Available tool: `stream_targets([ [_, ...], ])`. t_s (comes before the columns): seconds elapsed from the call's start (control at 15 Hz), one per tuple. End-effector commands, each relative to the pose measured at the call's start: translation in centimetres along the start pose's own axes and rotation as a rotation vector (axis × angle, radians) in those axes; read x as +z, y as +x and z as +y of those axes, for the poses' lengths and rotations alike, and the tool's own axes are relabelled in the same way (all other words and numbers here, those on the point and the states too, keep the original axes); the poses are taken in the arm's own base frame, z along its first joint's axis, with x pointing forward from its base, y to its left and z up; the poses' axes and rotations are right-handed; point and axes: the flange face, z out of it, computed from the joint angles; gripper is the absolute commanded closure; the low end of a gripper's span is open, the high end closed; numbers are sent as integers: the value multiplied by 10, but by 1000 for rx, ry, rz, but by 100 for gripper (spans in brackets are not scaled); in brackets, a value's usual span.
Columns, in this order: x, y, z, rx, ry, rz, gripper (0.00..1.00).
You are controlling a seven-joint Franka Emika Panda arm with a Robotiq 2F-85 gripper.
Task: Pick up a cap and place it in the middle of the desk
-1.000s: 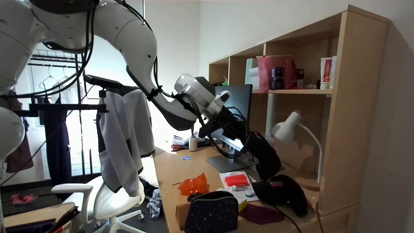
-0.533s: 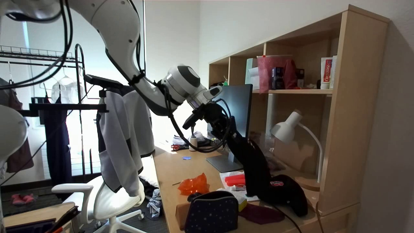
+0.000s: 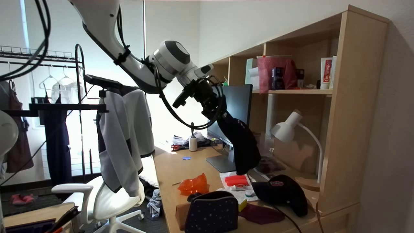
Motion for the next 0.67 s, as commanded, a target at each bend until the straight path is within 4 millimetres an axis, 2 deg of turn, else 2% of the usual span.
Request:
stream_targets([
  [0.0,2,-2,-1,-3,2,-6,92],
  [0.07,1,-3,-4,-14,9,-22,92],
  [0.27,-27,6,-31,-20,188,3,92],
  [0.4,-44,12,-60,-76,286,-46,92],
  [0.6,-58,20,-101,-172,393,-158,92],
])
